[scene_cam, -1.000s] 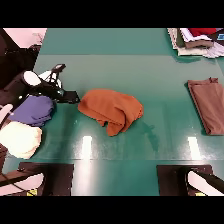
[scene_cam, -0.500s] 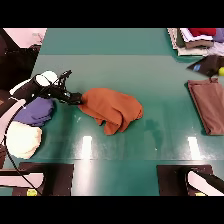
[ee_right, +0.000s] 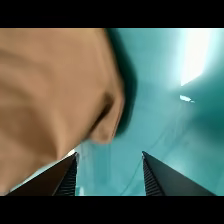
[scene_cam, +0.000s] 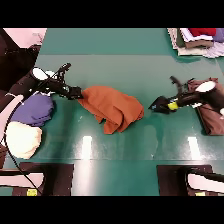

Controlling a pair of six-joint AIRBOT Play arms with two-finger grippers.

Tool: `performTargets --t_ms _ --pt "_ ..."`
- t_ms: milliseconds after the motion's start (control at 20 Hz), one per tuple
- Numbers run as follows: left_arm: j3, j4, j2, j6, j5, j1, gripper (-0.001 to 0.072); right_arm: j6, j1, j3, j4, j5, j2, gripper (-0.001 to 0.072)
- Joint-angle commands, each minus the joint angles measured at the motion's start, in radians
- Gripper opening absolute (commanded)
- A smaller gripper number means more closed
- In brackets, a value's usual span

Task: Fold the shirts.

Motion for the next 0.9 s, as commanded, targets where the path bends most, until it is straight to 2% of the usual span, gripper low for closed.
performTargets --t_ms 0,100,150,200,250,300,550,850 --pt "0.006 0.004 0.000 0.002 -0.003 0.001 0.0028 -0.048 0.078 -0.032 0.090 -0.116 -0.115 0.0446" --pt "0.006 0.004 0.000 0.002 -0.003 0.001 0.0028 -0.058 0.078 -0.032 0.113 -0.123 -0.137 0.0422" --pt "0.006 0.004 0.000 0.001 -0.003 0.001 0.0028 -0.059 0.078 -0.032 0.109 -0.125 -0.138 0.0320" --pt "0.006 0.003 0.000 0.001 -0.004 0.001 0.0028 -0.059 0.078 -0.032 0.109 -0.133 -0.138 0.0173" --pt "0.006 0.003 0.000 0.001 -0.005 0.001 0.0028 -0.059 0.078 -0.032 0.113 -0.142 -0.138 0.0059" --pt "0.006 0.004 0.005 0.000 -0.005 0.001 0.0027 -0.060 0.078 -0.030 0.113 -0.145 -0.138 0.0014" --pt "0.045 0.027 0.235 0.001 0.079 0.001 0.0027 -0.055 0.032 0.148 0.053 -0.063 -0.022 0.0013" --pt "0.320 0.008 0.549 0.001 0.008 0.001 0.0027 0.044 -0.051 0.610 -0.091 0.059 0.235 0.0012"
